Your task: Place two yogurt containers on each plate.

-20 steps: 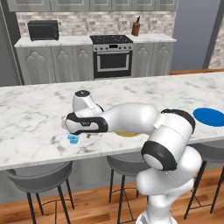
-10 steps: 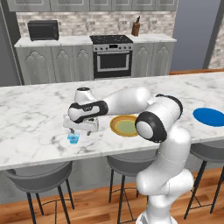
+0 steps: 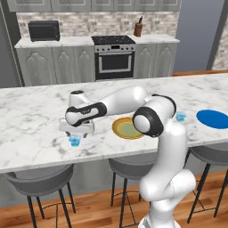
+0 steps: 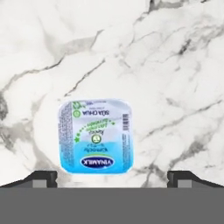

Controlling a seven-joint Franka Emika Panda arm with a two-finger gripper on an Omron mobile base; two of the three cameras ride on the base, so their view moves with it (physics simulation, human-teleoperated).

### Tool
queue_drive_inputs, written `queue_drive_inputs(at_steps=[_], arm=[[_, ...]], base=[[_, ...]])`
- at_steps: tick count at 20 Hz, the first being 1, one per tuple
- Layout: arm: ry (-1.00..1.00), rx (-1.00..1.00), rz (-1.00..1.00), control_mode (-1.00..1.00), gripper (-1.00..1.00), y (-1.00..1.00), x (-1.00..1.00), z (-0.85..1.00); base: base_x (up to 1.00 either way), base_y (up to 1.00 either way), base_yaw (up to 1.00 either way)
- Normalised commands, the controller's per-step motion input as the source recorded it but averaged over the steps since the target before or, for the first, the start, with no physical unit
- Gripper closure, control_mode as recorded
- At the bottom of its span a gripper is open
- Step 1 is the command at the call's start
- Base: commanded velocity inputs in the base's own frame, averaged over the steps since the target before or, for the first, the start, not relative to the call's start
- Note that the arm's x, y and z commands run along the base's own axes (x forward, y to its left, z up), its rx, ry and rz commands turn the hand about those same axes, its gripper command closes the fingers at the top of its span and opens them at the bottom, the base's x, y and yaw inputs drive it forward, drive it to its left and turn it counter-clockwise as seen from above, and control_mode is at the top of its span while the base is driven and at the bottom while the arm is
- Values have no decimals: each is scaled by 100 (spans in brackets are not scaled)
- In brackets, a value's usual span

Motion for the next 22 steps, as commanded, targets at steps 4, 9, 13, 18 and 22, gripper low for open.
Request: queue_drive_inputs(at_steps=[4, 9, 13, 18, 22], arm=[[0, 0, 0, -100, -100, 6, 5, -11], [0, 0, 0, -100, -100, 0, 5, -19], [0, 0, 0, -100, -100, -1, 11, -17], [0, 0, 0, -100, -100, 0, 24, -12], [0, 0, 0, -100, -100, 0, 22, -10]], base=[[0, 0, 0], [0, 0, 0], [0, 0, 0], [0, 0, 0], [0, 0, 0]])
